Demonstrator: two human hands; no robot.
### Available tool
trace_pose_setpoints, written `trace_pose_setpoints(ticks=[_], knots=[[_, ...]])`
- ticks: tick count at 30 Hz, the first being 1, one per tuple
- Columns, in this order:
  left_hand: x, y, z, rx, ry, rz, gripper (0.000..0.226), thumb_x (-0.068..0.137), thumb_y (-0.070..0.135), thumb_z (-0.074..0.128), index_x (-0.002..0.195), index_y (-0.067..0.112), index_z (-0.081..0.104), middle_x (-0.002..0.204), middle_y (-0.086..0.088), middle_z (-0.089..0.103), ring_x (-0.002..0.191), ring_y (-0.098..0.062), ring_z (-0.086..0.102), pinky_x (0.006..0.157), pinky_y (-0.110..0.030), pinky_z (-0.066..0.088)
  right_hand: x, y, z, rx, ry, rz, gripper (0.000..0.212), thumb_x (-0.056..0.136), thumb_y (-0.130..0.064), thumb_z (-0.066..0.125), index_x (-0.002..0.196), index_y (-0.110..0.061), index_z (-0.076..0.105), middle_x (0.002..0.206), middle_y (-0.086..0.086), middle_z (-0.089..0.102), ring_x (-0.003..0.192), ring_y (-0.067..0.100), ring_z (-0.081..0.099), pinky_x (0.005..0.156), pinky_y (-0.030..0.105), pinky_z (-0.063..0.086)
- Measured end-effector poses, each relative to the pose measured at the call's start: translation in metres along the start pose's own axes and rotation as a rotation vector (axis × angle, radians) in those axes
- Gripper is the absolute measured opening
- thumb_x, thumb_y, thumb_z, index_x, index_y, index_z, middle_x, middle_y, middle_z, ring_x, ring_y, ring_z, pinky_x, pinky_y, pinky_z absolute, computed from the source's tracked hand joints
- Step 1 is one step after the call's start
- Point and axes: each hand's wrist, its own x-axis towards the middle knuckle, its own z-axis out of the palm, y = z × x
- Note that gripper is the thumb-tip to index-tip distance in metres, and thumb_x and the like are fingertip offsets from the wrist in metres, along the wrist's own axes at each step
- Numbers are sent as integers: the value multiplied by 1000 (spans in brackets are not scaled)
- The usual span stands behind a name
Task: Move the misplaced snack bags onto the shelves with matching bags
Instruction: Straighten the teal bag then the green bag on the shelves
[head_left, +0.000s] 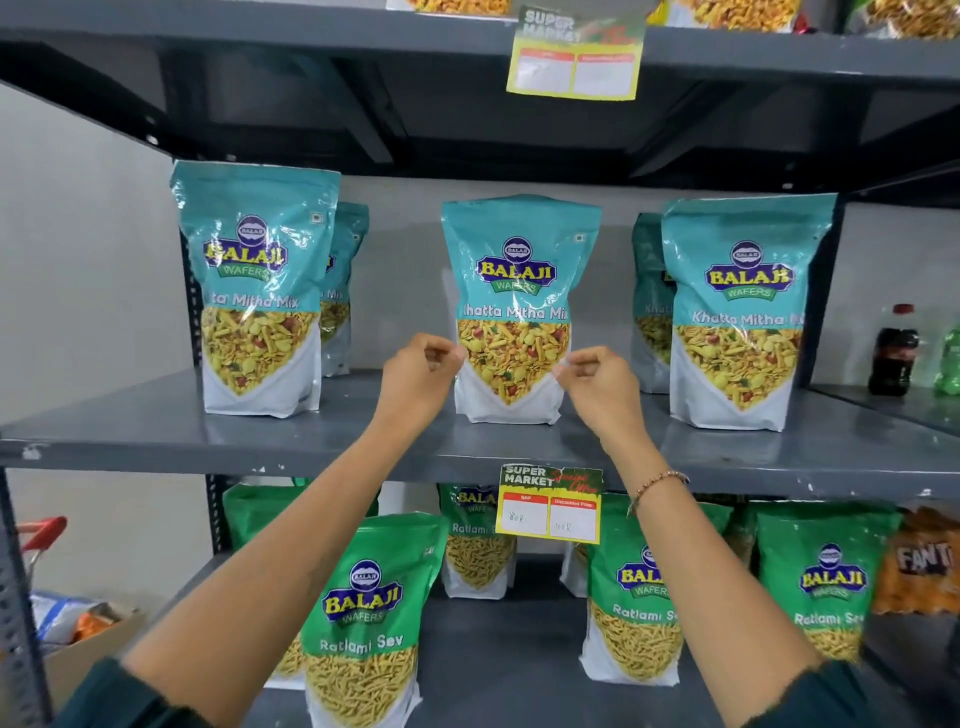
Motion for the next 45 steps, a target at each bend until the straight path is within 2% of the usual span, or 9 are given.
trace_pose_setpoints(ticks=[5, 11, 20, 25, 27, 30, 35, 40, 45], knots=[[-51, 7, -25, -166, -2, 62, 21, 91, 33, 53, 80, 17, 62, 69, 6, 65, 56, 2, 58, 61, -16, 48, -66, -31, 4, 262, -67, -98, 4, 83, -22, 65, 82, -25, 63, 82, 10, 72, 80, 27, 68, 78, 46, 57], [-126, -38, -49, -224, -85, -22, 17, 89, 27, 58, 74, 19, 62, 65, -1, 64, 62, -12, 59, 64, -29, 52, -159, -28, 26, 471, -231, -72, 7, 83, -9, 67, 80, -15, 63, 70, 6, 66, 66, 15, 63, 68, 30, 54], [-211, -188, -70, 212, -176, -383, 17, 90, 19, 48, 80, 7, 55, 76, -11, 56, 70, -20, 50, 58, -26, 35, -252, 97, 101, 4, -703, 206, 2, 82, -20, 67, 82, -18, 66, 73, -10, 65, 63, -7, 58, 67, 21, 44], [-219, -251, -75, 344, -249, -654, 7, 82, 6, 55, 83, 13, 51, 95, -18, 57, 90, -29, 55, 76, -34, 40, -246, 140, 132, -303, -927, 386, 60, 86, -33, 62, 135, -5, 40, 140, 12, 48, 128, 26, 47, 100, 36, 39], [-220, -260, -69, 325, -332, -701, 36, 83, 10, 62, 117, 7, 49, 122, -18, 52, 113, -30, 51, 88, -35, 40, -244, 147, 144, -308, -989, 424, 80, 86, -33, 62, 146, -3, 19, 155, 12, 25, 141, 27, 28, 109, 34, 30], [-219, -262, -58, 288, -454, -721, 80, 82, 20, 69, 144, 6, 20, 150, -16, 32, 135, -34, 36, 101, -38, 36, -239, 153, 160, -172, -934, 409, 79, 82, -18, 69, 142, -1, 21, 149, 13, 35, 137, 26, 35, 97, 22, 32], [-215, -268, -35, 261, -451, -699, 85, 78, 26, 73, 142, 6, 21, 145, -18, 41, 126, -35, 45, 94, -36, 39, -233, 168, 183, -6, -836, 413, 70, 69, -13, 80, 129, -9, 44, 134, 10, 55, 122, 20, 52, 101, 28, 38], [-216, -279, -19, 238, -339, -713, 77, 66, 29, 82, 125, 3, 38, 112, -21, 60, 98, -35, 57, 76, -37, 45, -233, 189, 188, -13, -764, 392, 57, 62, -18, 85, 111, -9, 57, 114, 12, 69, 103, 24, 66, 93, 44, 53], [-215, -271, 14, 209, -307, -663, 66, 59, 33, 85, 106, 3, 50, 80, -7, 54, 76, -24, 50, 65, -35, 40, -217, 210, 161, 76, -715, 444, 54, 63, -6, 83, 111, -6, 58, 114, 13, 68, 100, 20, 66, 94, 38, 53]])
